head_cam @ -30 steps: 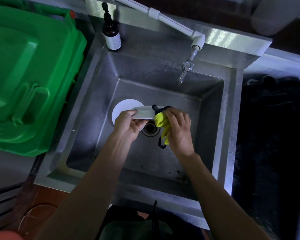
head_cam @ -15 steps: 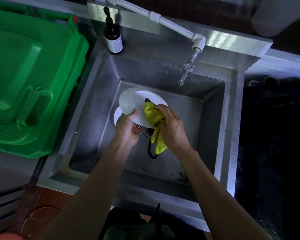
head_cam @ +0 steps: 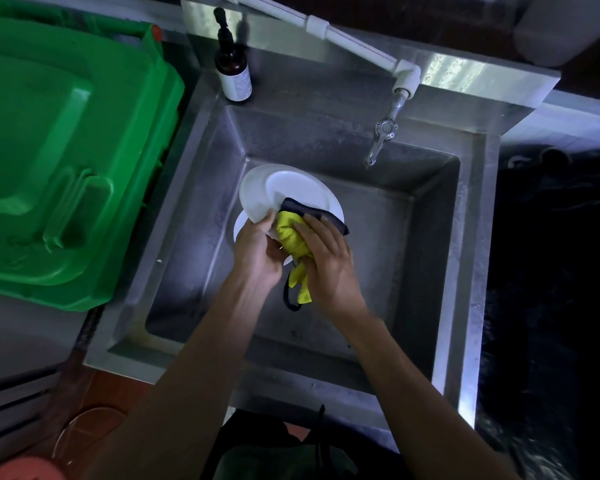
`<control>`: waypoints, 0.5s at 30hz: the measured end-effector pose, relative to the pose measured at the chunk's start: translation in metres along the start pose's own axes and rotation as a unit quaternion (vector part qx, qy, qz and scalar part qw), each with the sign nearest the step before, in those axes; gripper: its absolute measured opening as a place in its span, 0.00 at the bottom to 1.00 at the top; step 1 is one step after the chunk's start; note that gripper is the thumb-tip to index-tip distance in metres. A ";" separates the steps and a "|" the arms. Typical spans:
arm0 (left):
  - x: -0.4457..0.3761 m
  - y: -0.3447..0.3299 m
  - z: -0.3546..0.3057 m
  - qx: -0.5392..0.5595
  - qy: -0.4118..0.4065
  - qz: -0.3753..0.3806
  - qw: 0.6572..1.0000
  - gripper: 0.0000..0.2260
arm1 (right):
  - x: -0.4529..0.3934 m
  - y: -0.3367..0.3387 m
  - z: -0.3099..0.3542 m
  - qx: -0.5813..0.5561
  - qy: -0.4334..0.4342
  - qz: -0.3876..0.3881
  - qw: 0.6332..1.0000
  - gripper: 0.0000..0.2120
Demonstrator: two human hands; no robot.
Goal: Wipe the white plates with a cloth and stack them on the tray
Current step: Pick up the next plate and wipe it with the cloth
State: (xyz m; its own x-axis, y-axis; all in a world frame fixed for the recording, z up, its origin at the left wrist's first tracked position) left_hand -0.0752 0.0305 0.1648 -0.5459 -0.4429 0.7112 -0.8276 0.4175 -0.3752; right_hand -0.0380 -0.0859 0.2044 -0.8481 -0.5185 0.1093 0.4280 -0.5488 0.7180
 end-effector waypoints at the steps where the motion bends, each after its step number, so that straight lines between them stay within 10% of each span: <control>1: 0.000 0.002 0.000 0.002 0.000 0.000 1.000 0.18 | 0.002 0.000 -0.003 -0.012 -0.008 -0.001 1.000 0.28; 15: 0.003 0.018 -0.002 -0.068 0.003 0.093 0.993 0.22 | -0.021 0.027 -0.058 -0.118 -0.164 -0.006 0.979 0.26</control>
State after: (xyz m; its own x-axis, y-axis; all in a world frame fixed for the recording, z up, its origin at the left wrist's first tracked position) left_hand -0.0916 0.0384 0.1616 -0.6863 -0.3432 0.6413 -0.6870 0.5955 -0.4165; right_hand 0.0094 -0.1272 0.1815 -0.8913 -0.2949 0.3444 0.4457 -0.7097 0.5457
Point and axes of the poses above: each hand's wrist, its own x-axis away from the middle knuckle, its own y-axis out of the back of the hand, z = x × y, the point moved 9 cm from there along -x, towards the middle knuckle, and after that the axes turned 5 degrees about -y, right-handed, at the moved point
